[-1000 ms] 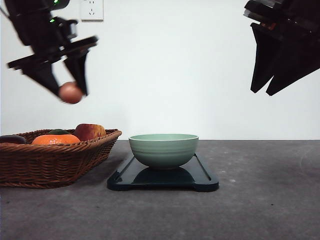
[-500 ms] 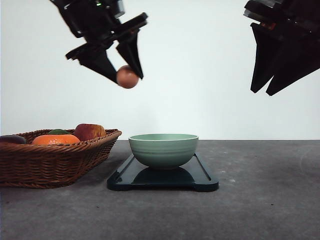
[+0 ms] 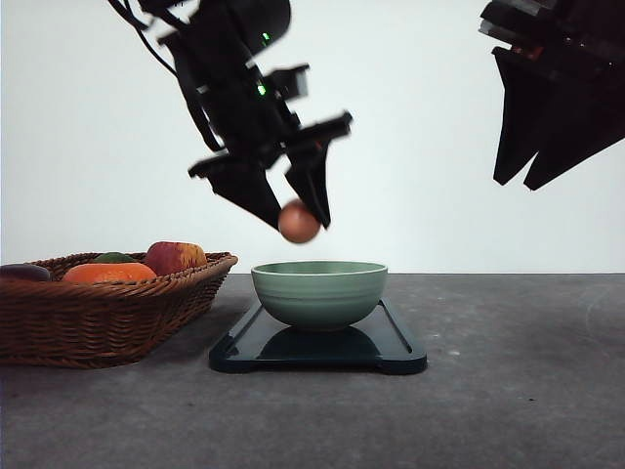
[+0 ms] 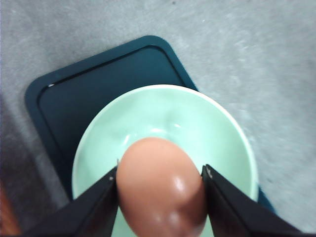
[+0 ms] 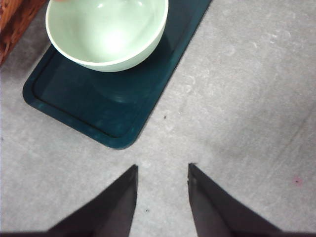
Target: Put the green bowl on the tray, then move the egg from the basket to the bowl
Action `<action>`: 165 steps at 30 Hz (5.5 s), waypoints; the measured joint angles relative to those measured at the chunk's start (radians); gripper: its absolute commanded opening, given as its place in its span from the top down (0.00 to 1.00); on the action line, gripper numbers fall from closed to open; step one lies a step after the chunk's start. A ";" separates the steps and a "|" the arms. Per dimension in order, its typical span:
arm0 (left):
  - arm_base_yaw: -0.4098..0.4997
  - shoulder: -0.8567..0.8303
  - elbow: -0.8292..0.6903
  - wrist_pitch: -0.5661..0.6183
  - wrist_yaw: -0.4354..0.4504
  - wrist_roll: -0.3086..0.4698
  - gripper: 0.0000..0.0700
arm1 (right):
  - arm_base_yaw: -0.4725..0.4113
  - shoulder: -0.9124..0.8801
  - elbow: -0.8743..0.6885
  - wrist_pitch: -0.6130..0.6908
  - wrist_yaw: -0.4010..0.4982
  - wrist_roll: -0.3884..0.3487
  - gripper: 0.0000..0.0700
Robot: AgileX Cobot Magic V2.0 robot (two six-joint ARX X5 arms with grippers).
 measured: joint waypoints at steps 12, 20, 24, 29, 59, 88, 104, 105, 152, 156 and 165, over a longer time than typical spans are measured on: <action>-0.012 0.109 0.000 0.093 -0.024 0.000 0.68 | 0.000 0.000 0.000 -0.026 0.000 0.000 0.72; -0.015 0.160 0.000 0.111 -0.029 0.000 0.68 | 0.000 0.000 0.000 -0.026 0.000 0.000 0.72; -0.015 0.166 0.000 0.125 -0.029 0.000 0.67 | 0.000 0.000 0.000 -0.026 0.000 0.000 0.72; -0.016 0.166 0.000 0.148 -0.029 0.000 0.65 | 0.000 0.000 0.000 -0.026 0.000 0.000 0.72; -0.036 0.166 0.000 0.123 -0.030 0.000 0.54 | 0.000 0.000 0.000 -0.026 0.000 0.000 0.72; -0.066 0.165 0.014 0.074 -0.030 0.000 0.44 | 0.000 0.000 0.000 -0.053 0.000 0.000 0.72; -0.001 -0.080 0.062 -0.247 -0.030 -0.009 0.44 | 0.000 0.000 0.000 -0.053 0.000 0.000 0.72; 0.007 -0.102 0.053 -0.251 -0.030 -0.012 0.44 | 0.000 0.000 0.000 -0.053 0.000 0.000 0.72; 0.126 -0.991 -0.725 -0.165 -0.072 -0.118 1.00 | 0.000 0.000 0.000 -0.045 -0.024 0.000 0.98; 0.134 -1.006 -0.725 -0.165 -0.079 -0.090 1.00 | 0.000 0.000 0.000 -0.045 -0.024 0.000 0.98; 0.312 -1.184 -0.837 -0.051 -0.082 0.002 1.00 | 0.000 0.000 0.000 -0.044 -0.024 0.000 0.97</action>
